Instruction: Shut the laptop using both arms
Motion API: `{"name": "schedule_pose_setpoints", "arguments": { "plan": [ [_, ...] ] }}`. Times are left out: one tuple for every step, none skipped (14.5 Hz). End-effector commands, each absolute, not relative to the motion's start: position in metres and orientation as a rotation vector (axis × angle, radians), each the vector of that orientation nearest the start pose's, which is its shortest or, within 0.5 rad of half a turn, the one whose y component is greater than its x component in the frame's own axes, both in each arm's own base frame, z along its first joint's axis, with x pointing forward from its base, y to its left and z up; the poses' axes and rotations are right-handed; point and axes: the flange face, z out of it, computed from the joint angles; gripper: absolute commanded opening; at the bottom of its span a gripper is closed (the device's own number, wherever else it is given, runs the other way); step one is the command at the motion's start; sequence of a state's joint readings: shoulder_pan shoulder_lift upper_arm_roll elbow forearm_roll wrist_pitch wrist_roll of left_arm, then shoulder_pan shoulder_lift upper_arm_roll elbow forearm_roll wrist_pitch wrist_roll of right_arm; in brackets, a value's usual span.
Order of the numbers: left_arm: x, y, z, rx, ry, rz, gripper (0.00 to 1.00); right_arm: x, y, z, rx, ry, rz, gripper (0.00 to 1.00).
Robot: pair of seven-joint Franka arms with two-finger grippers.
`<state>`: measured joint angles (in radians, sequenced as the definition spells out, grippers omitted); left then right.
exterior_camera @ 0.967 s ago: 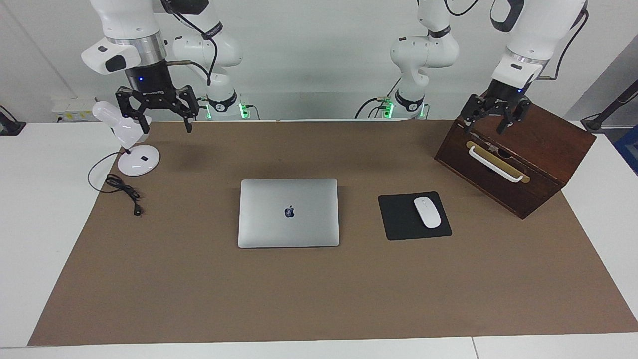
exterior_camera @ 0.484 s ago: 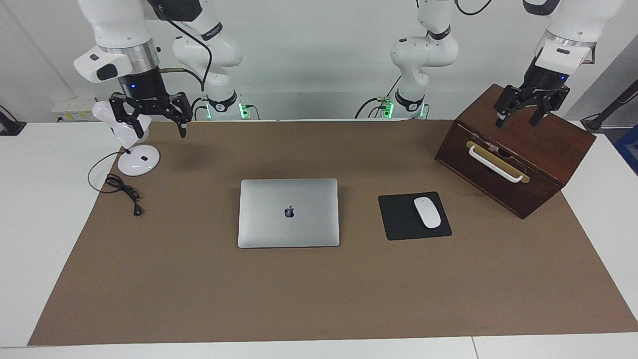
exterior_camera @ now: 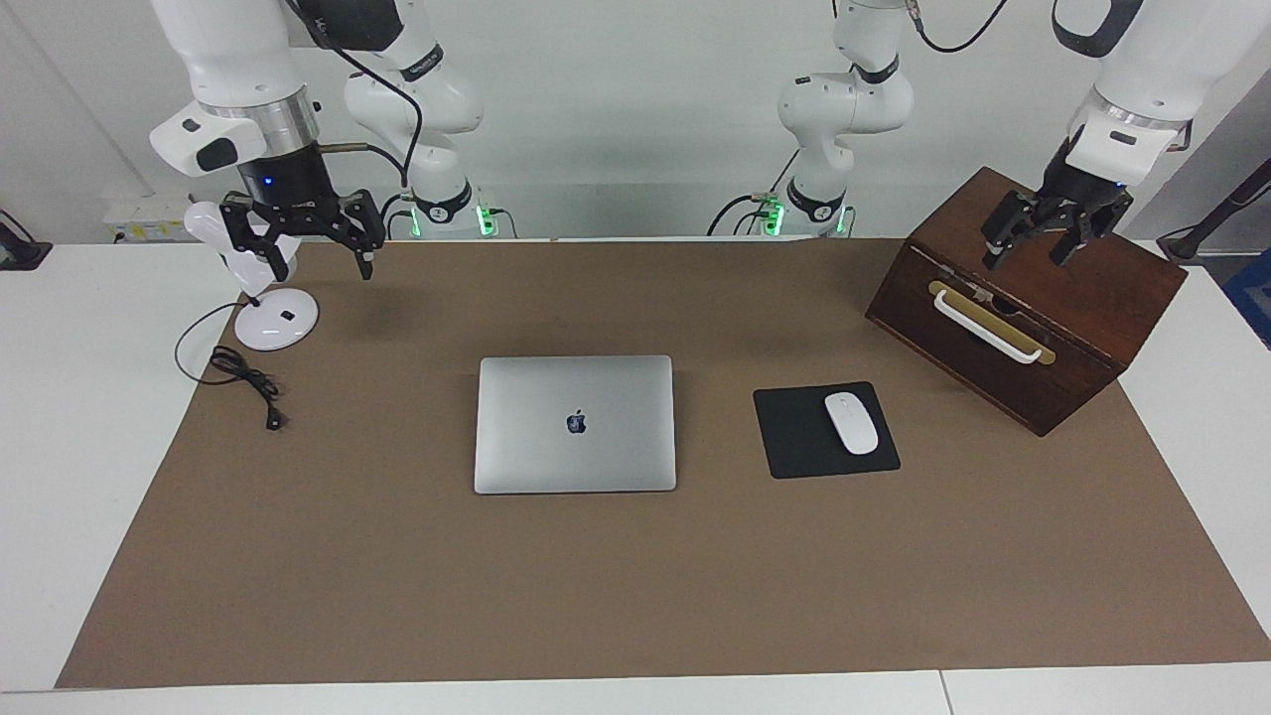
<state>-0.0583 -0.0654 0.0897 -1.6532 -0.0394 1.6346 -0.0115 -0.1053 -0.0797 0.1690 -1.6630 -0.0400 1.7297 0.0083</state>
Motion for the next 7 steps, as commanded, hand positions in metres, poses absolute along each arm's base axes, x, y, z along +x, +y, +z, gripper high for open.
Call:
{"name": "schedule_pose_setpoints", "arguments": {
  "plan": [
    [0.542,0.018,0.621,-3.172,-0.091,-0.015,1.0,0.544,0.031,0.649,-3.171,-0.142,-0.219,1.0],
    [0.542,0.018,0.62,-3.172,-0.091,-0.01,1.0,0.547,0.032,0.65,-3.161,-0.143,-0.206,1.0],
    [0.541,0.018,0.619,-3.172,-0.091,0.009,1.0,0.549,0.028,0.65,-3.157,-0.13,-0.191,1.0],
    [0.54,0.017,0.62,-3.173,-0.088,0.022,1.0,0.549,0.021,0.651,-3.156,-0.11,-0.191,1.0],
    [0.538,0.017,0.621,-3.176,-0.085,0.043,1.0,0.549,0.017,0.65,-3.157,-0.098,-0.182,1.0],
    [0.536,0.017,0.621,-3.177,-0.089,0.068,1.0,0.548,0.014,0.648,-3.158,-0.09,-0.157,1.0],
    [0.535,0.016,0.621,-3.177,-0.084,0.082,1.0,0.546,0.013,0.648,-3.158,-0.078,-0.143,1.0]
  ]
}}
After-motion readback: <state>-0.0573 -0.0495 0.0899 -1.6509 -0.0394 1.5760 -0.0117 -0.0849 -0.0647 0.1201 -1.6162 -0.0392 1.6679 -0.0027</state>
